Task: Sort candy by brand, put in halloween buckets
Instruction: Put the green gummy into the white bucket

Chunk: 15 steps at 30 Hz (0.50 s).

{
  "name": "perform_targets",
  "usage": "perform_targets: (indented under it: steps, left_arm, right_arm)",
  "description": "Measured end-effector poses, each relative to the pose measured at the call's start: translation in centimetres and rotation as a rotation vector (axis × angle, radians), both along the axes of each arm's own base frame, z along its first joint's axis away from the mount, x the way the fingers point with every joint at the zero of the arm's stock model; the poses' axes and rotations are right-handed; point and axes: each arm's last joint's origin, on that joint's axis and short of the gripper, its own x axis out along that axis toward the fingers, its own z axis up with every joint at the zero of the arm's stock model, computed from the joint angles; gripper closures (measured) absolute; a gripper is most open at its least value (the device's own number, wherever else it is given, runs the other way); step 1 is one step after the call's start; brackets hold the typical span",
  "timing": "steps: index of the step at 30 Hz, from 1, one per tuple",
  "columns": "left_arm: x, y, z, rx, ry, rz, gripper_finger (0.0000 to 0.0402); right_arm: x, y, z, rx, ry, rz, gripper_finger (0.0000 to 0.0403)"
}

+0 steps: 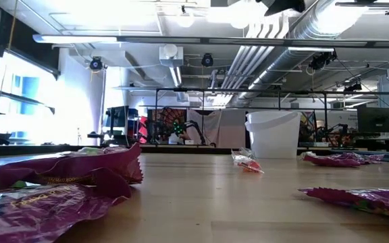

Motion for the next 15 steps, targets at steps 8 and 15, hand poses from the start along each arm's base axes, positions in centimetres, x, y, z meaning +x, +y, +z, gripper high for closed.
perform_targets:
  steps: [8, 15]
  left_arm:
    - [0.0, 0.5, 1.6, -0.243, -0.446, -0.172, 0.0398]
    - [-0.5, 1.8, -1.8, -0.366, -0.429, -0.083, 0.0398]
  right_arm:
    - [-2.1, 0.9, 0.8, 0.033, -0.035, -0.035, 0.0155]
    - [-2.7, 1.1, 1.2, 0.025, -0.053, -0.033, 0.0155]
